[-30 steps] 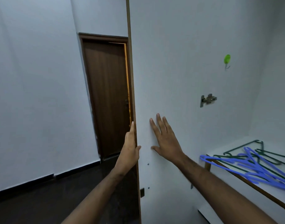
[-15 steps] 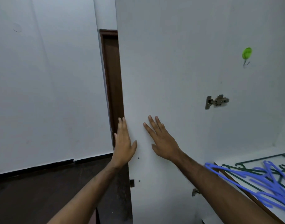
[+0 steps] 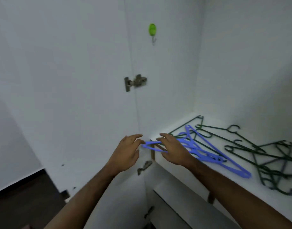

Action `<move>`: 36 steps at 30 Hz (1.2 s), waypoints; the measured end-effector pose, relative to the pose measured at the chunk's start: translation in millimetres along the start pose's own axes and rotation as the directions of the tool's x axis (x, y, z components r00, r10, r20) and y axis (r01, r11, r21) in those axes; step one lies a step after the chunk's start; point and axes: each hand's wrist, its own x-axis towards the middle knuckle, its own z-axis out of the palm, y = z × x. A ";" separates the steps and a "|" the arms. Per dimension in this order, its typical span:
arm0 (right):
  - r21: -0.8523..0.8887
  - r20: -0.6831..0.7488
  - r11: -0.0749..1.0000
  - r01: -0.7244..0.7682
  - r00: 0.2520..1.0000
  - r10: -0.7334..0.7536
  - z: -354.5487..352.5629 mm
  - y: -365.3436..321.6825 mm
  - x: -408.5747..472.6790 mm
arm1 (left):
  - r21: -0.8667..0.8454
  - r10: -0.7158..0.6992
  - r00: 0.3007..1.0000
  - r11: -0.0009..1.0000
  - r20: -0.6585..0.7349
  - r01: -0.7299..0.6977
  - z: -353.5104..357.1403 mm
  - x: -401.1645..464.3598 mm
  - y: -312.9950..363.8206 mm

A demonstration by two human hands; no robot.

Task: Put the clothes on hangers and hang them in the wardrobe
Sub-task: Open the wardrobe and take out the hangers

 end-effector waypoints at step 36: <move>0.685 -0.413 0.620 -0.382 0.496 0.763 -124.3 192.0 -115.5 | -0.316 0.719 0.628 0.695 0.297 -0.646 243.2 201.3 113.0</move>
